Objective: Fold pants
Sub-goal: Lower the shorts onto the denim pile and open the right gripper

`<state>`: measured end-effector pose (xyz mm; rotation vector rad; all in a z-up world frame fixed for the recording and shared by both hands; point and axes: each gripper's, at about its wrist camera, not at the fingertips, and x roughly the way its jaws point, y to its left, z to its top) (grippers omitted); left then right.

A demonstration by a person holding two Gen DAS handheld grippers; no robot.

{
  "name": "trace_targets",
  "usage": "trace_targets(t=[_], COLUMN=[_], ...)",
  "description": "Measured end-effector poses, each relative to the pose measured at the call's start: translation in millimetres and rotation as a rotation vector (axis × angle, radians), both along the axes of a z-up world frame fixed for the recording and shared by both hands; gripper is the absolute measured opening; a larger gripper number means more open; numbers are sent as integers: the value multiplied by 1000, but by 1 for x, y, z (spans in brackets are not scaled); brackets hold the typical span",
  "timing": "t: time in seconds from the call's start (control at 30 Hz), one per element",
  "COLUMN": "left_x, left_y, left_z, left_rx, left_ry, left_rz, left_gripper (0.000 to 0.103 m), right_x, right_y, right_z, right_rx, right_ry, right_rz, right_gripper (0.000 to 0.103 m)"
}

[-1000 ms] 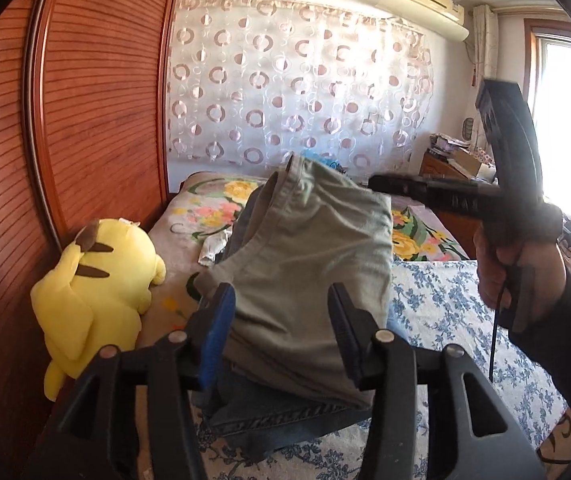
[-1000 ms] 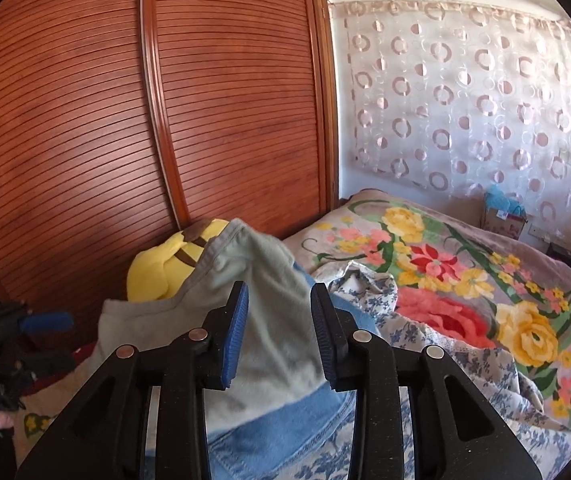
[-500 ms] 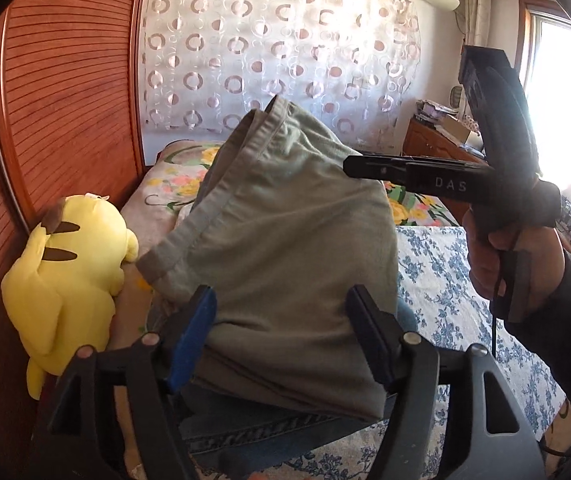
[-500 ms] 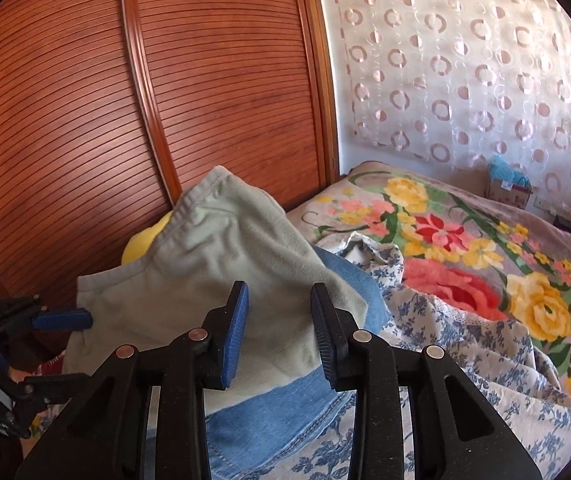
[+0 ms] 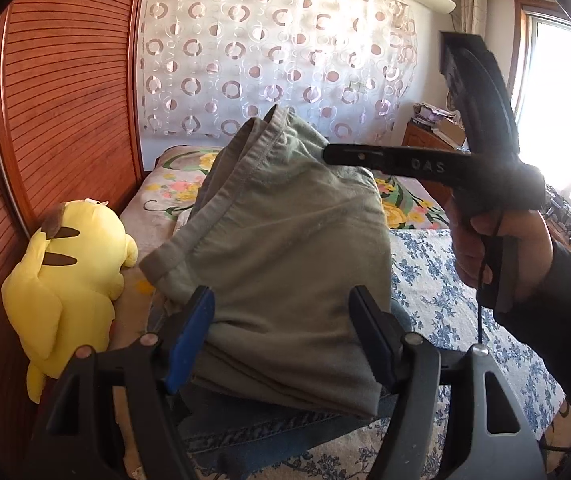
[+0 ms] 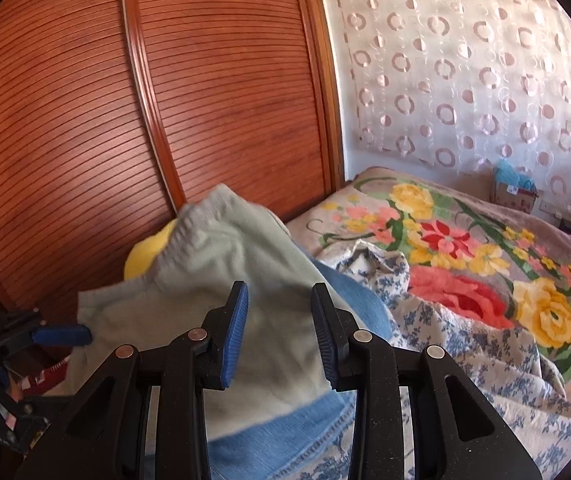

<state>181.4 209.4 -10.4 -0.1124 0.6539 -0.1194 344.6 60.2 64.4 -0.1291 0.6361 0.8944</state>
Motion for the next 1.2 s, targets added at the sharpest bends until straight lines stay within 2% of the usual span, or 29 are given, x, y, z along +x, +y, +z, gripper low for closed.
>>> trace_targets(t=[0.13, 0.23, 0.33, 0.6, 0.9, 1.07, 1.2], left_x=[-5, -5, -7, -12, -20, -27, -34], left_y=[6, 10, 14, 4, -37, -65, -87], left_z=[2, 0, -2, 5, 19, 29, 41], left_rx=[11, 17, 8, 31, 87, 91, 92], left_ry=[-4, 9, 10, 3, -7, -47, -103], left_rz=[16, 34, 46, 50, 1, -39, -57], left_gripper=[69, 69, 69, 69, 72, 78, 78], right_x=[12, 28, 37, 0, -44, -66, -83], right_y=[31, 50, 50, 10, -64, -107, -138], right_z=[7, -3, -11, -1, 4, 10, 16], right_rx=[-17, -80, -78, -35, -11, 5, 12], right_ry=[10, 61, 97, 27, 27, 12, -12], right_rz=[35, 11, -4, -33, -101, -153, -195], right_gripper=[32, 32, 32, 32, 32, 34, 37])
